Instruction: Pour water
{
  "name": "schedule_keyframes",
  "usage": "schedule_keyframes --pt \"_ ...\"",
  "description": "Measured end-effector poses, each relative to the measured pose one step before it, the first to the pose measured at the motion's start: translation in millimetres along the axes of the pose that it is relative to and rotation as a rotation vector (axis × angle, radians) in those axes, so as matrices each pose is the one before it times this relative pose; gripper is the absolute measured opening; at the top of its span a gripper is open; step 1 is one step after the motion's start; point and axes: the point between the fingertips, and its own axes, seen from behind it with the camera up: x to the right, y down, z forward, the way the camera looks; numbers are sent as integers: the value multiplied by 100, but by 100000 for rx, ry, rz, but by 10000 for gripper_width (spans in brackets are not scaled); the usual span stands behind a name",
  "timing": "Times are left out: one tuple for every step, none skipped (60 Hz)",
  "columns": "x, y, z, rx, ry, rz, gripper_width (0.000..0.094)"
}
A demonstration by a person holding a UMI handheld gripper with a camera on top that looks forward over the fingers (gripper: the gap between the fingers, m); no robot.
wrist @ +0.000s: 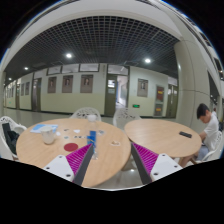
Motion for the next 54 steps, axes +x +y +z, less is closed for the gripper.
schedule_keyframes --pt "-655 -333 382 714 -1286 17 813" --pt "-619 -250 463 680 -1087 -40 814" --pt "-1862 463 1941 1009 -600 28 812" --pt "-565 -140 572 446 -1039 -148 814" --pt "88 -656 299 68 -1185 -119 815" --pt "-544 5 598 104 -1007 -18 815" --pt "-445 65 633 52 -899 78 815" --pt "-424 93 639 -30 -763 137 812" --pt "-352 181 688 -191 -659 174 813" --pt "-389 235 762 -510 -616 164 812" --pt "-1564 979 1260 -464 -77 164 813" --pt "-284 381 820 -700 -220 166 811" --pt "405 -169 1537 -795 50 55 809" --pt "-6 377 911 -809 628 -25 812" --pt "110 355 929 -683 1000 -171 810" --pt "100 342 936 -476 1149 -283 813" --pt "97 307 883 -305 1121 -299 813" --pt "56 304 836 -288 1128 -265 813" --pt "65 1057 -332 -243 901 -220 811" --pt "-494 67 1709 -214 752 247 812" --pt "-34 126 701 -219 554 431 812" --pt "-103 195 713 -170 429 630 812" --pt "-103 167 648 -132 307 771 813" --pt "-170 109 618 31 144 871 812" --pt "-162 70 565 252 116 934 814" --pt "-50 159 516 453 155 817 813" --pt "-419 306 822 746 177 809 812" --pt "-87 -16 422 662 59 701 811" --pt "-58 -73 408 741 206 744 808" --pt "-41 -42 445 653 224 748 804" --pt "-144 -70 350 557 -55 706 801" --pt "-367 -143 552 500 -11 475 796" --pt "-187 -6 288 563 -330 408 796" --pt "-686 177 467 655 -305 433 778" --pt "-166 -16 175 342 -527 208 709" --pt "-28 3 131 262 399 -83 641" --pt "75 16 119 243 668 -527 572" --pt "224 38 66 153 1266 -792 504" --pt "51 223 284 -43 1322 -773 436" --pt "253 -4 -77 281 1534 607 435" --pt "382 -255 -187 614 1387 1333 434" --pt "172 4 -56 222 1258 1383 423" --pt "37 54 -13 -1 638 780 407" --pt "-84 -11 -12 20 98 231 402" --pt "-2 -16 9 -101 119 -599 387" --pt "-46 44 3 -423 22 -759 377" --pt "-59 -44 2 -164 -77 -506 340" --pt "-29 40 -37 -523 119 -545 328" --pt "34 -7 -23 -450 480 -639 316" --pt "445 61 -805 -359 667 -718 304" --pt "5 -105 45 -645 1172 -1512 296" --pt "-236 -55 277 -510 1769 -2170 291" --pt "68 -176 -95 -185 1386 -2827 290" --pt "10 -389 -92 215 1024 -3058 291"
